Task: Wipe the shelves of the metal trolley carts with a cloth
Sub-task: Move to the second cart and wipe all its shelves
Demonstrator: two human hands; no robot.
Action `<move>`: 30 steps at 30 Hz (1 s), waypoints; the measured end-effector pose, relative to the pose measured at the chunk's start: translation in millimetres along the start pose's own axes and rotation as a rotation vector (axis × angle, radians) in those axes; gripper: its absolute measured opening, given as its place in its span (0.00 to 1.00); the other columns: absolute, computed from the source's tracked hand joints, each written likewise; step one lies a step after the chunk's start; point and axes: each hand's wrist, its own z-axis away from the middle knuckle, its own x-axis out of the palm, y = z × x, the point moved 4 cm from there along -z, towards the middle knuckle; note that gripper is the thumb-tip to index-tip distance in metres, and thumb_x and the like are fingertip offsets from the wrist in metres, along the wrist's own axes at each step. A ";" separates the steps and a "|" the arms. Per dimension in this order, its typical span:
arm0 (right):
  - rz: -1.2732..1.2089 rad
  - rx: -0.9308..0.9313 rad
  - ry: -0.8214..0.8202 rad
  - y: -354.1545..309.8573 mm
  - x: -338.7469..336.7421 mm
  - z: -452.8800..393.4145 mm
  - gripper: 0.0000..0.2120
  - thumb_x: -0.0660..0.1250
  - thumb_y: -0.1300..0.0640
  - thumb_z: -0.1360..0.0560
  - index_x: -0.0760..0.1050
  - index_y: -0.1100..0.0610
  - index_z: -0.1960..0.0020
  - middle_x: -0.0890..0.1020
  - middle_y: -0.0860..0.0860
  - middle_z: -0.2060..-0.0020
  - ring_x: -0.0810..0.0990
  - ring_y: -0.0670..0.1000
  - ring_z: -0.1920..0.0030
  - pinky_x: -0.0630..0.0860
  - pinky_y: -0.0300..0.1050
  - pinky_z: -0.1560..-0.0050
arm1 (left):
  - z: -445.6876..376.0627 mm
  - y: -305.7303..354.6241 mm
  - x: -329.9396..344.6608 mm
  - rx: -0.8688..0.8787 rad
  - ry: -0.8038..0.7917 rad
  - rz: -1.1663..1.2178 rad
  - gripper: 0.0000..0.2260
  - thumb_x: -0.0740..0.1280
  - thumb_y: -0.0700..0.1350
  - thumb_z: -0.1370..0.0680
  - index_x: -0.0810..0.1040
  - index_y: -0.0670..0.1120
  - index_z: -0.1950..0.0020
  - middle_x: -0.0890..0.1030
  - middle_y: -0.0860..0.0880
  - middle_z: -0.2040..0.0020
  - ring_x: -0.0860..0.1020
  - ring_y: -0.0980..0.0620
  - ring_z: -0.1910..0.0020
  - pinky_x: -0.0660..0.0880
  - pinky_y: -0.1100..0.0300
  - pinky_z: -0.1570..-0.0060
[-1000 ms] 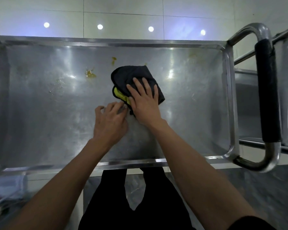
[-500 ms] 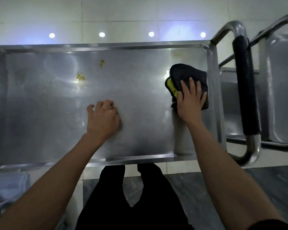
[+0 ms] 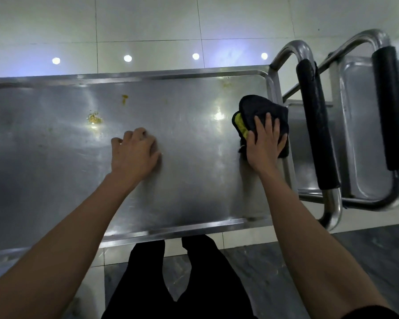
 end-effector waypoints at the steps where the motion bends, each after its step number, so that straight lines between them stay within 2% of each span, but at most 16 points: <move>1: 0.009 0.002 0.000 -1.2 1.1 -1.5 0.24 0.54 0.49 0.17 0.60 0.46 0.21 0.52 0.48 0.19 0.44 0.52 0.19 0.40 0.64 0.23 | -0.9 -0.1 2.6 0.018 -0.008 -0.023 0.18 0.66 0.57 0.23 0.79 0.49 0.38 0.74 0.46 0.34 0.74 0.41 0.38 0.69 0.41 0.41; 4: 0.029 -0.015 -0.017 -16.8 8.2 -7.8 0.24 0.53 0.49 0.16 0.59 0.47 0.20 0.52 0.48 0.19 0.44 0.53 0.19 0.40 0.64 0.23 | 3.0 -4.5 7.6 0.045 0.019 -0.024 0.19 0.64 0.57 0.22 0.78 0.49 0.36 0.73 0.47 0.33 0.73 0.42 0.38 0.68 0.42 0.42; 7: 0.060 -0.092 -0.056 -60.0 23.5 -10.5 0.25 0.54 0.49 0.16 0.58 0.46 0.20 0.52 0.47 0.19 0.45 0.54 0.19 0.41 0.64 0.23 | 6.7 -8.1 11.6 0.066 0.061 0.011 0.19 0.65 0.56 0.22 0.77 0.49 0.36 0.73 0.48 0.33 0.73 0.43 0.39 0.67 0.43 0.44; 13: 0.075 -0.435 -0.199 -206.3 73.6 19.0 0.24 0.53 0.48 0.16 0.60 0.45 0.21 0.53 0.46 0.19 0.45 0.52 0.19 0.40 0.63 0.23 | 8.1 -12.7 18.1 0.074 0.074 0.065 0.20 0.65 0.56 0.23 0.76 0.51 0.33 0.73 0.48 0.30 0.72 0.45 0.37 0.65 0.46 0.46; 16: 0.022 -0.526 -0.279 -249.4 87.1 19.4 0.22 0.54 0.49 0.16 0.62 0.44 0.22 0.54 0.44 0.19 0.44 0.51 0.19 0.38 0.62 0.23 | 9.4 -21.7 19.8 0.075 0.096 0.090 0.18 0.62 0.57 0.21 0.76 0.53 0.33 0.73 0.51 0.31 0.71 0.48 0.37 0.63 0.47 0.46; 22: -0.019 -0.535 -0.247 -254.5 85.1 20.4 0.22 0.56 0.51 0.17 0.65 0.44 0.23 0.56 0.43 0.20 0.45 0.50 0.19 0.37 0.60 0.23 | 9.0 -29.1 25.1 0.109 0.068 0.071 0.20 0.58 0.59 0.19 0.74 0.54 0.30 0.69 0.52 0.28 0.68 0.49 0.35 0.62 0.48 0.44; 30: -0.021 -0.550 -0.216 -240.6 76.8 10.0 0.22 0.56 0.50 0.17 0.65 0.44 0.23 0.58 0.44 0.20 0.47 0.50 0.19 0.38 0.60 0.23 | 1.9 -15.6 15.9 0.079 0.084 0.056 0.16 0.64 0.57 0.21 0.80 0.52 0.37 0.75 0.49 0.36 0.73 0.45 0.43 0.64 0.46 0.46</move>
